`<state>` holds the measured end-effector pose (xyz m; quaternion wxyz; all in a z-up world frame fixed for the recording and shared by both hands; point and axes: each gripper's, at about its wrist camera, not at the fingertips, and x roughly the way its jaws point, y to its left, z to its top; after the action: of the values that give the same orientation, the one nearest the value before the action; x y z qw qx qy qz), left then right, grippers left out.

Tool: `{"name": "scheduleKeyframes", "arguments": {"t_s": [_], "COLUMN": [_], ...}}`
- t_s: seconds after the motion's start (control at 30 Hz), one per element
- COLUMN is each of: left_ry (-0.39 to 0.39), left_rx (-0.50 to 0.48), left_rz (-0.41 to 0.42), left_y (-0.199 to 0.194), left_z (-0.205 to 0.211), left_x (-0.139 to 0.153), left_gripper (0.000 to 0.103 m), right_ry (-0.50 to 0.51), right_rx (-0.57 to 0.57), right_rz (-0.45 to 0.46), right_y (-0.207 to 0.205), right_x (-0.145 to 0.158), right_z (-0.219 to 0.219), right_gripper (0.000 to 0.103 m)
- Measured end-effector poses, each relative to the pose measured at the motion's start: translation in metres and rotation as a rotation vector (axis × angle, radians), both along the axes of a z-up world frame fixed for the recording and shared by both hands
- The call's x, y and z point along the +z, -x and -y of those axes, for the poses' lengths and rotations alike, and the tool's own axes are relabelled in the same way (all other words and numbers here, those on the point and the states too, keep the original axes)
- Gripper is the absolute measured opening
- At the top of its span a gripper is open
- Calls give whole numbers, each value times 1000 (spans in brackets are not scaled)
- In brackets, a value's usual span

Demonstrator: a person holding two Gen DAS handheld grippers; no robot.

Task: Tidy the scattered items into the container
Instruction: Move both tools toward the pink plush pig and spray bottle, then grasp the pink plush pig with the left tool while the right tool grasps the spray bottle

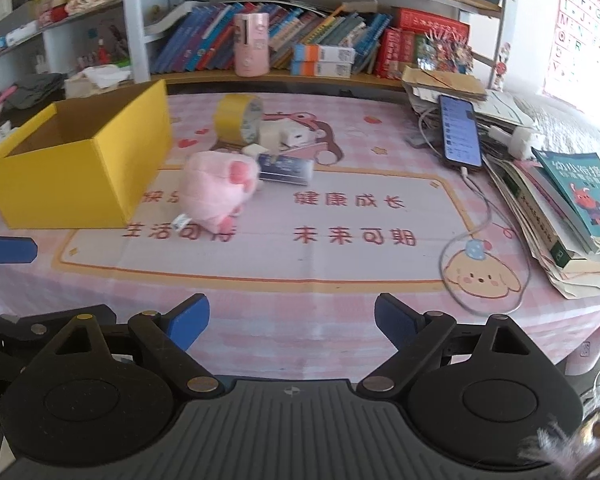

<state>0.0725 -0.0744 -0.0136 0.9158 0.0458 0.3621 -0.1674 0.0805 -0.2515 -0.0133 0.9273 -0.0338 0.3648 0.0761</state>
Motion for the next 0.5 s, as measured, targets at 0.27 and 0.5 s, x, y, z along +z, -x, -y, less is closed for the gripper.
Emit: {"name": "scheduleKeyframes", "arguments": {"t_s": [0.27, 0.5], "left_ry": [-8, -24], "left_rx": [4, 27], "left_rz": [-15, -13], "left_y": [-33, -66], "left_z": [16, 36], "left_x": [-6, -5], "left_gripper": [90, 89], "right_ry": [-19, -39], "right_rx": [1, 60], "right_rz": [-18, -17], "right_y": [-38, -80], "right_x": [-4, 3], "right_z": [17, 30], "right_gripper": [70, 68]}}
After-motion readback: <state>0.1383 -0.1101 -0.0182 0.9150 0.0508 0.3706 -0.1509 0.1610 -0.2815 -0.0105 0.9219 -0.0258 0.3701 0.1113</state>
